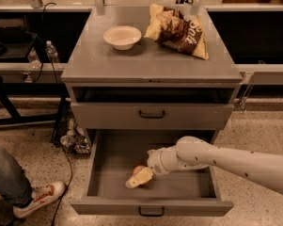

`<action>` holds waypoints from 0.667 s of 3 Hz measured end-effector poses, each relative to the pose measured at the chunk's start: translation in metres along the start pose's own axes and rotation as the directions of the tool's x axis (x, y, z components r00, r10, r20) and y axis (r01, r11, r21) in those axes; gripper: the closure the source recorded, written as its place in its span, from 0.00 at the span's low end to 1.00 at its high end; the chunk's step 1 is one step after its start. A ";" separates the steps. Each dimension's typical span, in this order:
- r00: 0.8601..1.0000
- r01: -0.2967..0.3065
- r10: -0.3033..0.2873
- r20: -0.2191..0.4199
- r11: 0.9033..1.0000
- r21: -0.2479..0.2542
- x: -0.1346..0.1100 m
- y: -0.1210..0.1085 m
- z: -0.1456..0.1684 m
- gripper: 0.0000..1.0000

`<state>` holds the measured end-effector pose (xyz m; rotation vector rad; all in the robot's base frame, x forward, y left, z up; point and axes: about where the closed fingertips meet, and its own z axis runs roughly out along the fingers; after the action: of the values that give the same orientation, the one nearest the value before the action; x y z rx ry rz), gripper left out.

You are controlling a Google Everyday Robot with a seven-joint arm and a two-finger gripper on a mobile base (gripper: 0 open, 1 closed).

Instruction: Pick apple from middle drawer and place on counter

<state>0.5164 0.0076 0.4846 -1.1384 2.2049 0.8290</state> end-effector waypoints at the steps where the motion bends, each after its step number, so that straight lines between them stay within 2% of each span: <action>1: 0.996 0.033 -0.032 0.078 0.999 -0.009 -0.004 -0.032 0.030 0.00; 2: 0.991 0.048 -0.045 0.129 0.999 -0.016 0.003 -0.067 0.059 0.00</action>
Offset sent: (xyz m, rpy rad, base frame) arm 0.0939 0.0075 -0.0821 0.1558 -0.1197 0.0073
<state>0.5812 0.0168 0.4238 -1.1096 2.0620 0.8804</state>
